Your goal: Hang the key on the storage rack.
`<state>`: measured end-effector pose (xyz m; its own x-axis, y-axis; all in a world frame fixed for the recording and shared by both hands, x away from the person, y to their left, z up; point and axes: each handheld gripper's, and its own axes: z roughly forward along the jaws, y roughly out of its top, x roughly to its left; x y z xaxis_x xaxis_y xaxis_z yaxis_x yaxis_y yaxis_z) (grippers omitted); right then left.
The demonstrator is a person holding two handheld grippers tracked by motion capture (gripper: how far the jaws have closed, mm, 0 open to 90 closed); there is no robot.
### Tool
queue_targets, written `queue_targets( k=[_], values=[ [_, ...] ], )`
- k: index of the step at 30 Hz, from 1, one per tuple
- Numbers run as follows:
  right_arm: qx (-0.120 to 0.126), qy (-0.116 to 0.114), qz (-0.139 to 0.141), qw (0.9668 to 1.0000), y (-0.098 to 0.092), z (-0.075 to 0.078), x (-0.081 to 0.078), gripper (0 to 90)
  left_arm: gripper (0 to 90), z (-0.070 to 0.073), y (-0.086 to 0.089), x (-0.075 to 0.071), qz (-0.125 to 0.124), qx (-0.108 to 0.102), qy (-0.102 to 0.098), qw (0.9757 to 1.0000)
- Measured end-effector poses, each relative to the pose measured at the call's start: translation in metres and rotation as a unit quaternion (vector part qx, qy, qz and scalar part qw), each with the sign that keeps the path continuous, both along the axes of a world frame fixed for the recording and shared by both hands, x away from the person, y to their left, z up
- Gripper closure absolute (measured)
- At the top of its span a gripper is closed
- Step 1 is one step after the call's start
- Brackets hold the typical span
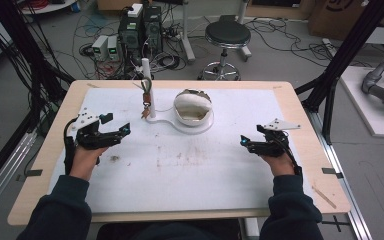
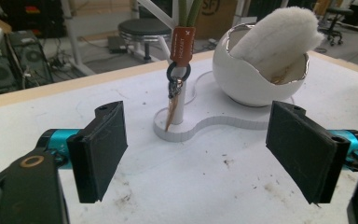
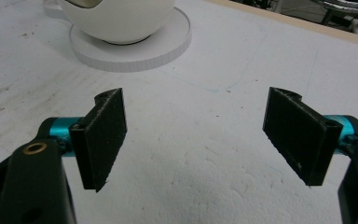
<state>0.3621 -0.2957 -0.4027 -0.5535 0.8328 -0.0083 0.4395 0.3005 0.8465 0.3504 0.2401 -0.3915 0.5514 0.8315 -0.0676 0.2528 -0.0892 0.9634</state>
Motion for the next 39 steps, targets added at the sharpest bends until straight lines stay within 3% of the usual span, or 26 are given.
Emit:
queue_targets(
  k=[3, 9, 39],
  values=[
    [0.001, -0.002, 0.004, 1.0, -0.001, -0.001, -0.001, 21.4, 20.1, -0.006, 0.002, -0.007, 0.002, -0.006, -0.001, 1.0],
    [0.001, -0.001, 0.006, 1.0, -0.003, -0.003, -0.003, 21.4, 20.1, -0.022, 0.006, -0.013, 0.013, 0.0, 0.018, 0.9997],
    [0.003, -0.002, 0.001, 1.0, 0.0, -0.002, -0.005, 21.4, 20.2, -0.029, 0.02, -0.018, 0.027, -0.002, 0.023, 0.9994]
  ],
)
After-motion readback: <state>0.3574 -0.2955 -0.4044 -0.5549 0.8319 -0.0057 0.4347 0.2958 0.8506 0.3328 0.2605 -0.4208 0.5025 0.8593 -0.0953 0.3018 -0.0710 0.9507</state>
